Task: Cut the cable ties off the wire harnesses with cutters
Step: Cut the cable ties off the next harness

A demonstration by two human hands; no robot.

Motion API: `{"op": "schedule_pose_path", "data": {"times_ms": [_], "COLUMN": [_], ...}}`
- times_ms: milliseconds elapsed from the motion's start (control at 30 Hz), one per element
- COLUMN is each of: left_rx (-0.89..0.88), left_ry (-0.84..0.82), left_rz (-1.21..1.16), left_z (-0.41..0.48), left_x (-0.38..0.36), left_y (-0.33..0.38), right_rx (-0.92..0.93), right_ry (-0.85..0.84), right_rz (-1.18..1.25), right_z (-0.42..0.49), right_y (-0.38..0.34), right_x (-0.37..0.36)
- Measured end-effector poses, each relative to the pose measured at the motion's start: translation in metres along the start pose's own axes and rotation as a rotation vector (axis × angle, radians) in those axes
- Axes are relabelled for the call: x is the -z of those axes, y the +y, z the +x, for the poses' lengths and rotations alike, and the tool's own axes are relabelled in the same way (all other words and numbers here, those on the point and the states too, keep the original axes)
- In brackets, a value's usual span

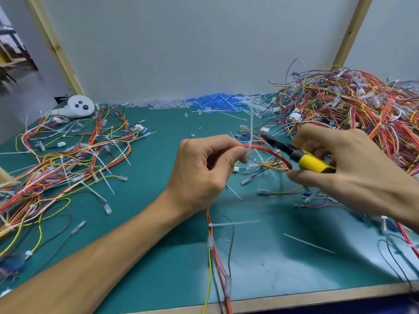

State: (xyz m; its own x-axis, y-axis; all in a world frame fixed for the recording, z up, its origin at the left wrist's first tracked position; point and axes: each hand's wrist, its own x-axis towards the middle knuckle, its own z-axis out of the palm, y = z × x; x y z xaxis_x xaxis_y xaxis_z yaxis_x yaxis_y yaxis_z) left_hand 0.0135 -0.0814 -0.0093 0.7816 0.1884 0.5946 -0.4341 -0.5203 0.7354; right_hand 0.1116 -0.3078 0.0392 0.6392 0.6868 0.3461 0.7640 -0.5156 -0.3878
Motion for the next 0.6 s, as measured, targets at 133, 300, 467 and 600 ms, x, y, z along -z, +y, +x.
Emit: {"op": "schedule_pose_path", "data": {"times_ms": [133,300,467,600], "left_rx": [0.076,0.260,0.334,0.357], "left_ry": [0.088,0.187,0.211,0.240], "left_rz": [-0.146,-0.290,-0.347,-0.334], "left_z": [0.007,0.016,0.017,0.018], "left_x": [0.002,0.008,0.005,0.004], "left_y": [-0.006,-0.019,-0.024,-0.027], "right_rx": [-0.106,-0.311,-0.377,-0.508], "right_ry": [0.128,0.161,0.095,0.031], "right_rz": [0.436,0.862,0.735,0.609], "right_z": [0.005,0.007,0.010,0.014], "right_y": [0.006,0.010,0.003,0.001], "right_x": [0.010,0.034,0.038,0.020]}}
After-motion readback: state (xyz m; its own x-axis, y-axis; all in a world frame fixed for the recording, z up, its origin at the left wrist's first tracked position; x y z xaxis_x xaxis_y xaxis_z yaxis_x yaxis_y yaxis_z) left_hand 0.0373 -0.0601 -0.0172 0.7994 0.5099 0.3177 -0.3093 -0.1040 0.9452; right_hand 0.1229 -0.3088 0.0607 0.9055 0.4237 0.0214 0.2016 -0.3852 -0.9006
